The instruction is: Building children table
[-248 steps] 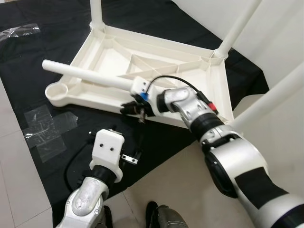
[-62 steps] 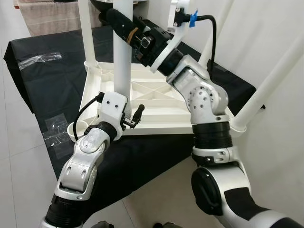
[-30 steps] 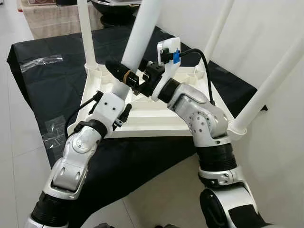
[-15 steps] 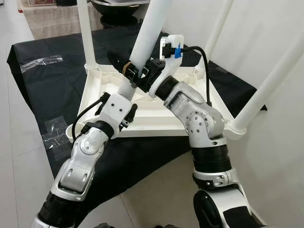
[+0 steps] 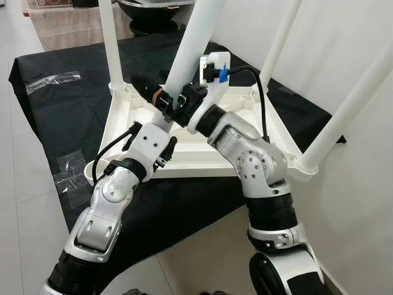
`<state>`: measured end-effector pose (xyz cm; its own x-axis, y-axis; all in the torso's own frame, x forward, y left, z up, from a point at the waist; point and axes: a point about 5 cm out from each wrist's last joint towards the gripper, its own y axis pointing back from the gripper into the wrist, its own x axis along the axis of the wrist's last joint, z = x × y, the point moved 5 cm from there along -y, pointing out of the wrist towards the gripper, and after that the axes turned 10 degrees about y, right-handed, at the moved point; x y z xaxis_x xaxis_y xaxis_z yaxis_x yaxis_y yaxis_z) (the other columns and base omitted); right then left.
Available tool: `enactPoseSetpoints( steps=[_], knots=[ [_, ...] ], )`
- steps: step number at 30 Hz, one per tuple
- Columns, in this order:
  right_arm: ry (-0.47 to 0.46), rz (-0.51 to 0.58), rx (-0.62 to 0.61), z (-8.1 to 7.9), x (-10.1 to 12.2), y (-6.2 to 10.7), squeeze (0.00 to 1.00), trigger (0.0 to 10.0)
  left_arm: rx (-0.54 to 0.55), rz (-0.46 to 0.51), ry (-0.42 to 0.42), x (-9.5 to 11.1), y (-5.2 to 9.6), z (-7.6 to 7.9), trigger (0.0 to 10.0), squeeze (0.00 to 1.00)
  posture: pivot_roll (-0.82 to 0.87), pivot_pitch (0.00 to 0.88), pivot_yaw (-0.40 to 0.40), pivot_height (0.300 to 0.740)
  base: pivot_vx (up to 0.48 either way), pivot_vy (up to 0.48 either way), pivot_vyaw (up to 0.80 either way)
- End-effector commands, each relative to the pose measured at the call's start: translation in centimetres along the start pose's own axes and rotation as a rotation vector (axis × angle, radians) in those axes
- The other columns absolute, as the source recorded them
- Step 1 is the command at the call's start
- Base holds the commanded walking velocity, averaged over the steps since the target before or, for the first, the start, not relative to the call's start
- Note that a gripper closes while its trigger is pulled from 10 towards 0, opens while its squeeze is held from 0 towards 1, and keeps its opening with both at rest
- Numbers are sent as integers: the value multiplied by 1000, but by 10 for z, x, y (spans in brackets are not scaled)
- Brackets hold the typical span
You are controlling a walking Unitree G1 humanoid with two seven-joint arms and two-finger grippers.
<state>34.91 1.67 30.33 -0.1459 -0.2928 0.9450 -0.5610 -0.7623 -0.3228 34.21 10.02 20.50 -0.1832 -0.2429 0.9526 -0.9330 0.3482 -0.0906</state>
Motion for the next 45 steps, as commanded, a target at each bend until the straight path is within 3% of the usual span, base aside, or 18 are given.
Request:
enactPoseSetpoints(
  steps=[1, 17, 18, 34, 41, 42, 45],
  knots=[
    [13, -11, 19, -6, -1, 0, 0, 10000, -33, 19, -24, 3, 1, 6, 10000, 0, 42, 38, -80, 740, 0, 0, 0],
    [-5, -3, 18, -9, -2, -2, 0, 10000, -63, 28, -22, 3, 2, 17, 10000, 0, 41, 33, -79, 740, 0, 0, 0],
    [-11, 2, 13, -9, -2, -2, 0, 0, -66, 28, -21, 3, 2, 18, 10000, 0, 41, 33, -79, 740, 0, 0, 0],
    [-1, 7, 4, -6, -1, -2, 0, 0, -69, 24, -36, 1, 4, 14, 10000, 0, 42, 40, -77, 740, 0, 0, 0],
    [-5, 6, -11, -4, -2, -1, 0, 0, -69, -11, -5, -5, 4, 15, 10000, 0, 42, 40, -77, 740, 0, 0, 0],
    [-3, 7, -14, -3, -2, -1, 0, 0, -75, -16, -3, -7, 5, 16, 10000, 1000, 43, 42, -78, 740, 0, 0, 0],
    [3, 18, -54, 8, 2, 0, 0, 0, -72, -20, 3, -8, 8, 17, 10000, 1000, 43, 45, -78, 740, 0, 0, 0]
  ],
)
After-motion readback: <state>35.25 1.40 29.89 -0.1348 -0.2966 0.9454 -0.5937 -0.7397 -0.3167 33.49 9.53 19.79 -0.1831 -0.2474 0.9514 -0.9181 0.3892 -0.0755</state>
